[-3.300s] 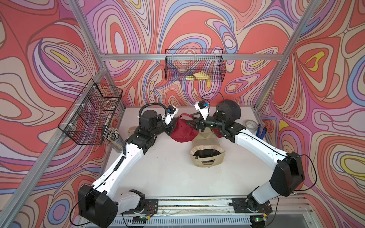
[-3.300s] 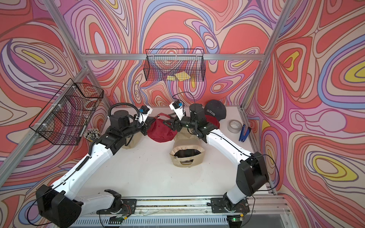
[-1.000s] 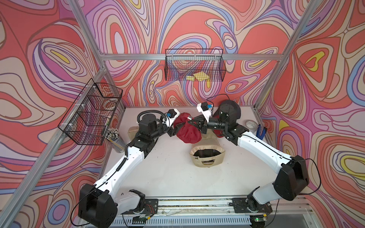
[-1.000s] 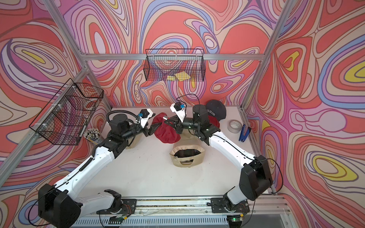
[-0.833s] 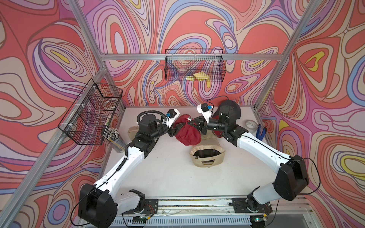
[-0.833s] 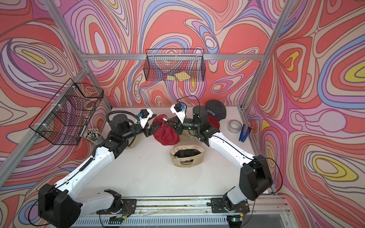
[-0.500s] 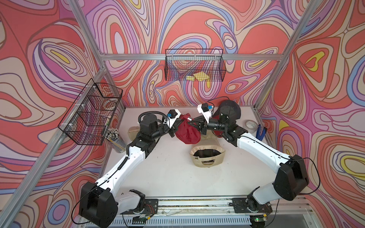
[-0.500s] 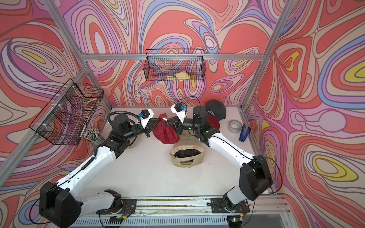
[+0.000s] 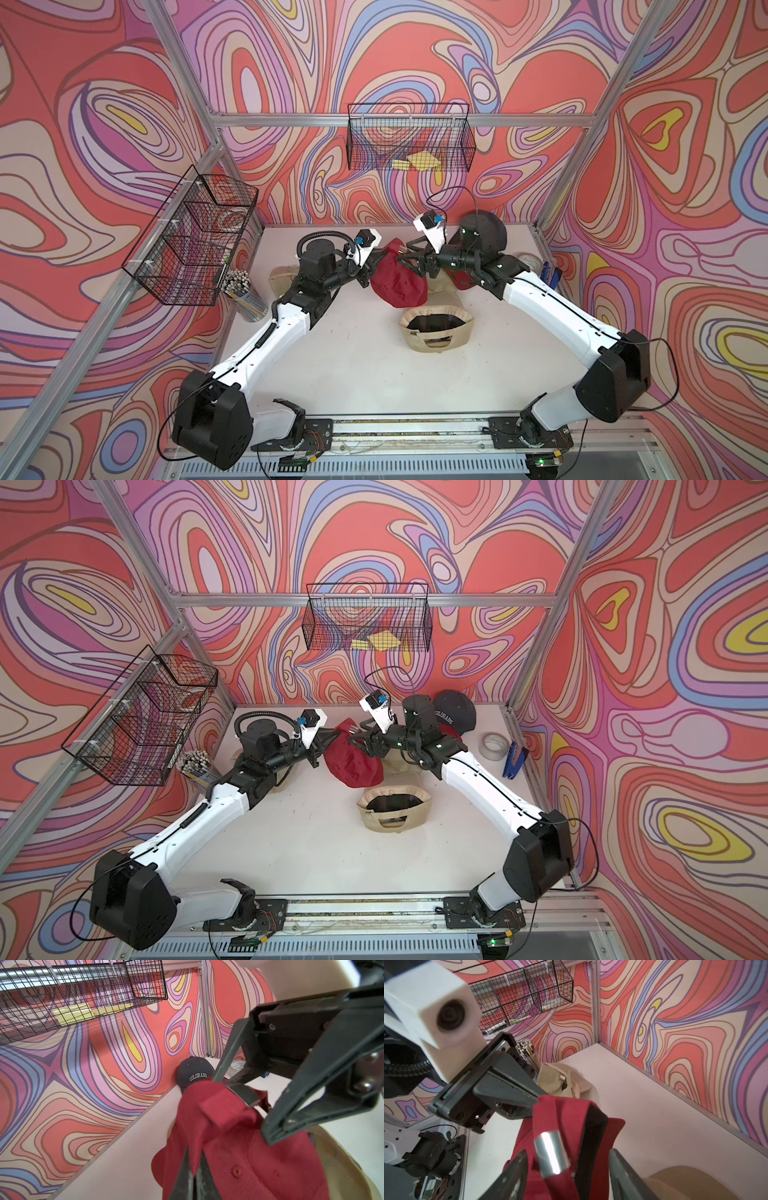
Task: Open the adjustable buckle of the baseball cap
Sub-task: Pick up the baseball cap from the center of the board.
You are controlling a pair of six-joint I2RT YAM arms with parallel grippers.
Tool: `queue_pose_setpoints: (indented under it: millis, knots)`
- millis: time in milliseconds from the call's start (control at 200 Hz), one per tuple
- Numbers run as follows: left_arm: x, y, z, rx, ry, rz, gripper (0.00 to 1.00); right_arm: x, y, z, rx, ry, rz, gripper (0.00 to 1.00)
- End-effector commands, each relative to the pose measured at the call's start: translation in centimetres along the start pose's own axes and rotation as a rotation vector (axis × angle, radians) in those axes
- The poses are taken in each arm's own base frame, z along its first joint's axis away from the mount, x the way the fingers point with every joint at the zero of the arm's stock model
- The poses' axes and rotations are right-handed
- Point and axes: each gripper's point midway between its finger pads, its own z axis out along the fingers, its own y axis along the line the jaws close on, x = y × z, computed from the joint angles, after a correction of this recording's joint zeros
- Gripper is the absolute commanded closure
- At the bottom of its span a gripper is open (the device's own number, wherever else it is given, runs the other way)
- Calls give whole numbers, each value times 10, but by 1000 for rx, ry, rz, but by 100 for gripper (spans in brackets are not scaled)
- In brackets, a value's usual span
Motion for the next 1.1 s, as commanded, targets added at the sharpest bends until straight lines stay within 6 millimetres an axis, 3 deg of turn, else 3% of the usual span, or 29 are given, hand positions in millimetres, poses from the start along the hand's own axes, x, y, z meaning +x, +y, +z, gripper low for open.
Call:
queue_pose_setpoints:
  millis: [0, 356, 561, 1097]
  knots:
    - [-6, -1, 1, 16, -4, 71, 100, -11, 1, -22, 55, 24, -27, 34]
    - [-1, -6, 0, 44, 19, 117, 100, -16, 5, -14, -4, 100, 10, 47]
    - [-2, -8, 0, 57, 15, 109, 100, -16, 13, -9, -16, 127, -88, 52]
    - [-7, -12, 0, 84, 2, 91, 100, -6, 33, 14, -10, 194, -325, 52]
